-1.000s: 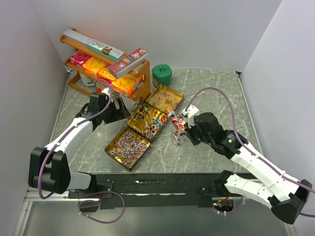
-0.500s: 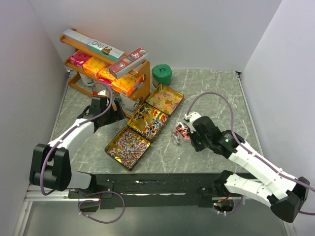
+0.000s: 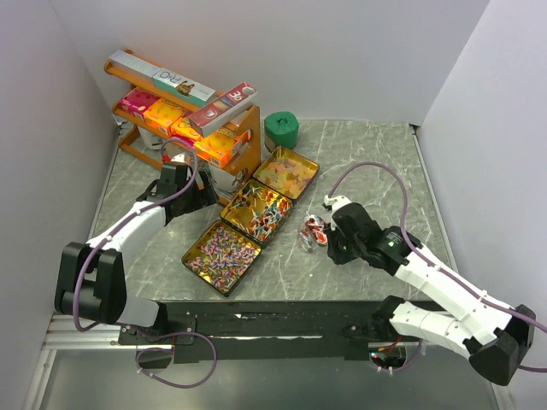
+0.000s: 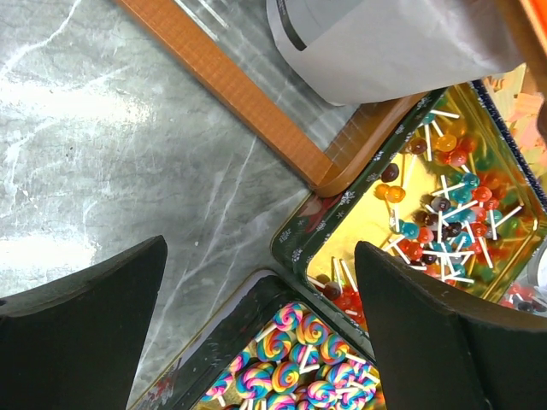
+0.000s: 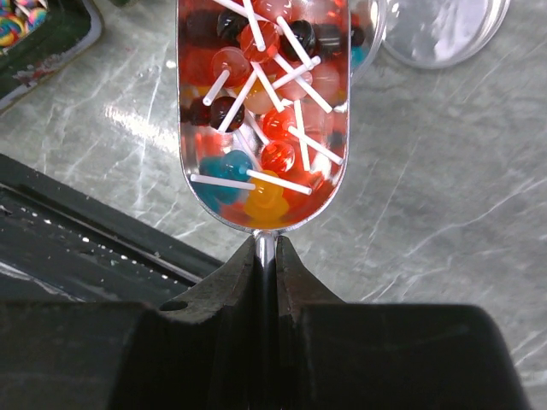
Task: Pack the candies
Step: Place the fake candies in the packing bottle.
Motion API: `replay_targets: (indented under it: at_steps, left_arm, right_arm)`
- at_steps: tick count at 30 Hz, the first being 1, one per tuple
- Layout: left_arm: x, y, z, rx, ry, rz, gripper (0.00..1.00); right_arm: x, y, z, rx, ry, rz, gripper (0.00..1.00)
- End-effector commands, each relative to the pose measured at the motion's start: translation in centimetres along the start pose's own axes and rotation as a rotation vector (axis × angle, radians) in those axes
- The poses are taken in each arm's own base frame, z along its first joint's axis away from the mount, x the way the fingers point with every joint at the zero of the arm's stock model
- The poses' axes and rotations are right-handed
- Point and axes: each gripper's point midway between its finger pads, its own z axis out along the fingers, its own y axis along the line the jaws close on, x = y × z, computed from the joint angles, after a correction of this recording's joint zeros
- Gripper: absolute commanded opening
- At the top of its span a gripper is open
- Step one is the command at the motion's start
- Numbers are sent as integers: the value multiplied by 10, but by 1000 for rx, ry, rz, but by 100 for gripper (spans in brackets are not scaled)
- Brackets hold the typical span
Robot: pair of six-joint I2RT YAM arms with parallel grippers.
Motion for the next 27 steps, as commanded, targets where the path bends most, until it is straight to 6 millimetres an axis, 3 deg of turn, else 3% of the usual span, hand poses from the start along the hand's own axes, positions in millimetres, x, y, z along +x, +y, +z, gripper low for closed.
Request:
replay_targets:
  at_steps: [1, 8, 27]
  left_arm:
    - [-19, -9, -1, 19, -63, 3, 96]
    - [-12, -6, 1, 19, -54, -2, 96]
    - [-8, -6, 1, 34, -56, -12, 96]
  right_arm:
    - [1, 13, -6, -33, 44, 86, 0]
    - [20, 11, -8, -13, 147, 113, 0]
    - [27, 10, -38, 61, 357, 138, 0]
